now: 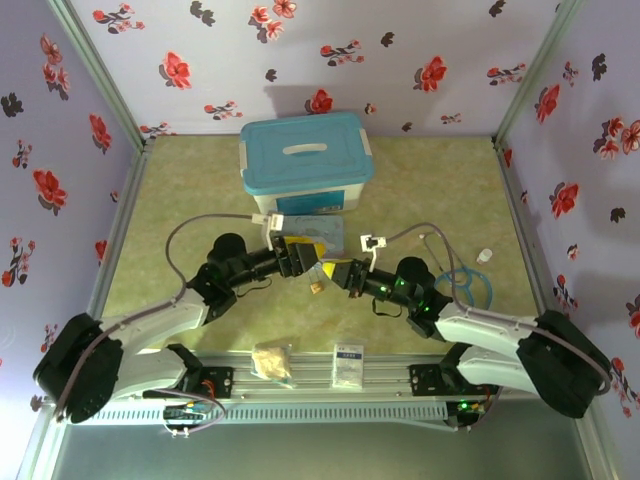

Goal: Unlock the padlock with the key

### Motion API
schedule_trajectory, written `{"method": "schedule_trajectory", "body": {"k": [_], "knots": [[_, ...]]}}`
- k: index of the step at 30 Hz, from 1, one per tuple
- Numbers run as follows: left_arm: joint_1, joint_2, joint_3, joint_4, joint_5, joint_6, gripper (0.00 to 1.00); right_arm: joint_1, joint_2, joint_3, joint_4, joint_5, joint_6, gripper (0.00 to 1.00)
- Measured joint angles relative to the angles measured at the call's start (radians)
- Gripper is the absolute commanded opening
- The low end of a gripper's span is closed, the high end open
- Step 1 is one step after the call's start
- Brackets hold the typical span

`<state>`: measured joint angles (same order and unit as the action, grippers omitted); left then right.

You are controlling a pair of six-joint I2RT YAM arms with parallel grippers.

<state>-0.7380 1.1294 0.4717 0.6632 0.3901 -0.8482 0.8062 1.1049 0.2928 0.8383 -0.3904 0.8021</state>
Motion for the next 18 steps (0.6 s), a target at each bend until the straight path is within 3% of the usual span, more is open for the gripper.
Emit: {"method": "schedule_trajectory", "body": {"k": [8,18], "knots": [[-0.085,-0.05,0.05,-0.453,-0.323,0.011,0.99,0.0,-0.09,0.031,-0.404,0.196,-0.09,0.0],[-0.214,0.262,0.127,-0.551,-0.455,-0.035,0.82,0.001,-0.097,0.042,-0.655,0.35,-0.141,0.0]]}}
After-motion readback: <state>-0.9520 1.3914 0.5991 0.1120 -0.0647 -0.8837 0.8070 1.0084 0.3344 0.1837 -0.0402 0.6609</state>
